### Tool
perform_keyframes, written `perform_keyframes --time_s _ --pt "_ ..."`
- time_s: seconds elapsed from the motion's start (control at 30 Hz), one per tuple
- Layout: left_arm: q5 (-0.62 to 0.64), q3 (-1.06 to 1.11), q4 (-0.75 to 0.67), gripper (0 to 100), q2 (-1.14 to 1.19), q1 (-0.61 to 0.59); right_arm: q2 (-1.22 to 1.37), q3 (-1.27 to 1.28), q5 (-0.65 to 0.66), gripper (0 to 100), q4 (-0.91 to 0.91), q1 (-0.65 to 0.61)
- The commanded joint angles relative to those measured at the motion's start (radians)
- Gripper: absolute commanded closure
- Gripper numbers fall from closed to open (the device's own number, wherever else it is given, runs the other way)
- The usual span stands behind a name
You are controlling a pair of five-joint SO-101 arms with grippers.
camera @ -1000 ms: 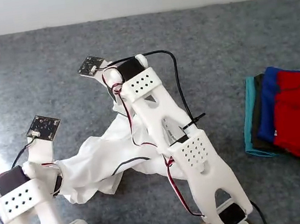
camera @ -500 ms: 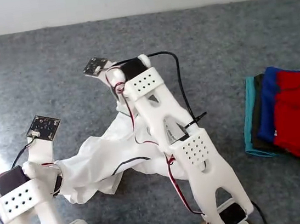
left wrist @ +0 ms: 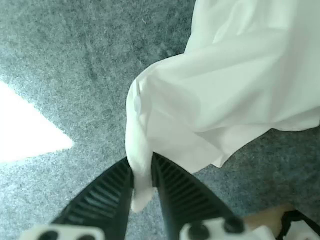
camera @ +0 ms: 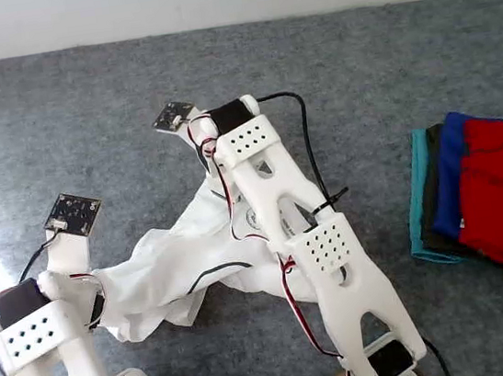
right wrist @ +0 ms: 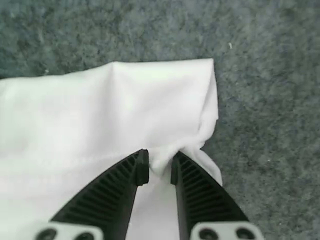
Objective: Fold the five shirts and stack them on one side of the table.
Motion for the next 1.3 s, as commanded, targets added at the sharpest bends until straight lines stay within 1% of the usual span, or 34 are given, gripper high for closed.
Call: perform_keyframes --time_s 0.0,0.03,0.43,0.6,0.8,0.87,0.93,1.07,1.17,1.27 --pt "0.002 -0.004 -0.006 99 -0.014 0.0 -0.033 -0.048 0.011 97.5 0.041 -0.004" --pt "0.002 -0.004 -0.006 99 -0.014 0.0 -0.042 -0.048 0.011 98.8 0.041 -0.005" --pt "0.002 -0.004 -0.006 99 -0.015 0.0 -0.259 -0.048 0.041 98.7 0.041 0.018" --pt "0.008 -0.062 -0.006 99 -0.017 -0.005 -0.398 -0.048 0.037 98.7 0.041 0.051" --pt "0.184 -0.305 -0.018 99 -0.017 0.0 -0.568 -0.048 0.037 98.7 0.041 0.099" --pt "0.241 -0.39 -0.061 99 -0.017 0.0 -0.618 -0.048 0.037 98.7 0.039 0.122" --pt "0.302 -0.463 -0.137 99 -0.017 0.0 -0.662 -0.048 0.035 98.7 0.024 0.147" --pt "0.393 -0.565 -0.338 99 -0.008 0.002 -0.743 -0.048 0.038 98.7 -0.07 0.2" --pt "0.405 -0.605 -0.509 99 -0.008 0.031 -0.803 -0.048 0.04 98.7 -0.166 0.228" --pt "0.391 -0.67 -0.609 99 -0.008 0.089 -0.872 -0.048 0.069 98.7 -0.251 0.249"
